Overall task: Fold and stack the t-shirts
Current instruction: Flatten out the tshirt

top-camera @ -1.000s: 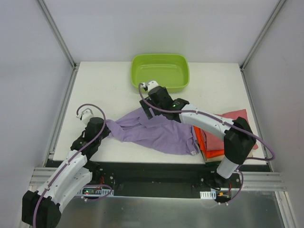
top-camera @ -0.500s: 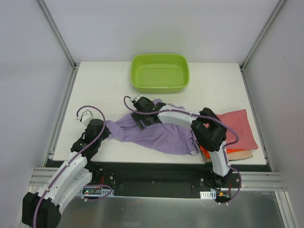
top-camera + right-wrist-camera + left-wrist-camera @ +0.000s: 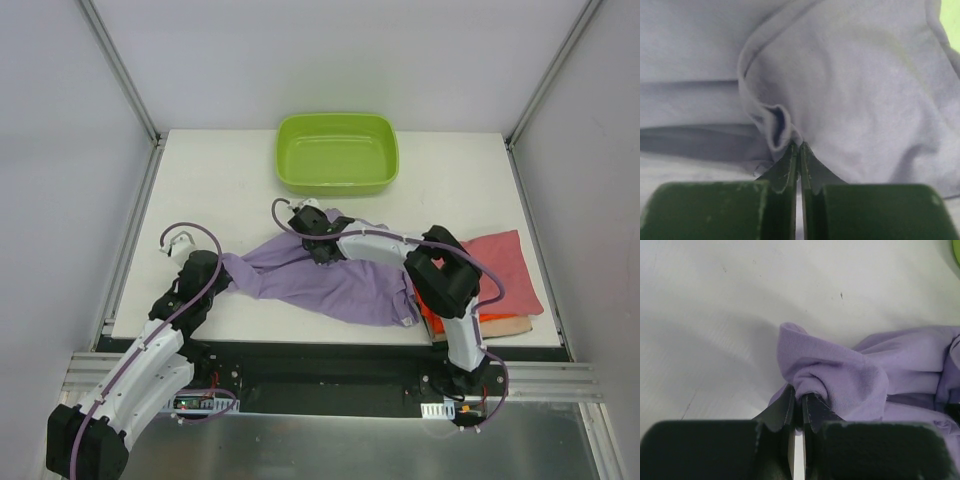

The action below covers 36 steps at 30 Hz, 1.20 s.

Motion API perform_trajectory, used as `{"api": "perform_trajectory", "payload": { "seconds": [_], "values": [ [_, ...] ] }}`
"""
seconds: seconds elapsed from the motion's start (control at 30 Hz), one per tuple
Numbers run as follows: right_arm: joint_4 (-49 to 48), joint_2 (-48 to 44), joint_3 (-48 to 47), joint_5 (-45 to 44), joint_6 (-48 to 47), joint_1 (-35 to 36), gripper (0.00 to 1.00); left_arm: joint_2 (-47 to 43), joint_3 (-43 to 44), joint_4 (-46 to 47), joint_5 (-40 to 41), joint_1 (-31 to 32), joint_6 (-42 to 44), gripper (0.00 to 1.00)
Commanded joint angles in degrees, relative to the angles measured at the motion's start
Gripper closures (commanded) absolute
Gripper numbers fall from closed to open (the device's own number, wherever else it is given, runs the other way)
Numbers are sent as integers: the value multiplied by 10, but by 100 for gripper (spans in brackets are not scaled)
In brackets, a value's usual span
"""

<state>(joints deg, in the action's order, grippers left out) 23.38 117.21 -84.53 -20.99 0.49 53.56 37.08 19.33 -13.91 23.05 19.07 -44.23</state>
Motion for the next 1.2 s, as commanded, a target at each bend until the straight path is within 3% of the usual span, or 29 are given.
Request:
{"api": "perform_trajectory", "payload": {
  "seconds": [0.0,0.27,0.47,0.6,0.73,0.9,1.17],
  "values": [
    [-57,-96,79,-29,8,-4,99,-2,-1,10,16,-3,-5,100],
    [-98,-327,167,-118,-53,-5,99,-46,40,-23,1,-3,25,100],
    [-119,-506,183,-123,-108,-4,99,-112,122,-32,-47,-3,37,100],
    [-151,-625,160,-74,-157,-3,99,-147,226,-31,-141,-3,72,100],
    [-138,-687,78,11,-173,-3,99,-150,349,-22,-225,-3,85,100],
    [-105,-679,-87,149,-138,1,99,-114,522,30,-345,-3,104,100],
    [-172,-704,-152,276,-99,-1,99,-3,777,22,-470,-3,132,100]
  ]
}}
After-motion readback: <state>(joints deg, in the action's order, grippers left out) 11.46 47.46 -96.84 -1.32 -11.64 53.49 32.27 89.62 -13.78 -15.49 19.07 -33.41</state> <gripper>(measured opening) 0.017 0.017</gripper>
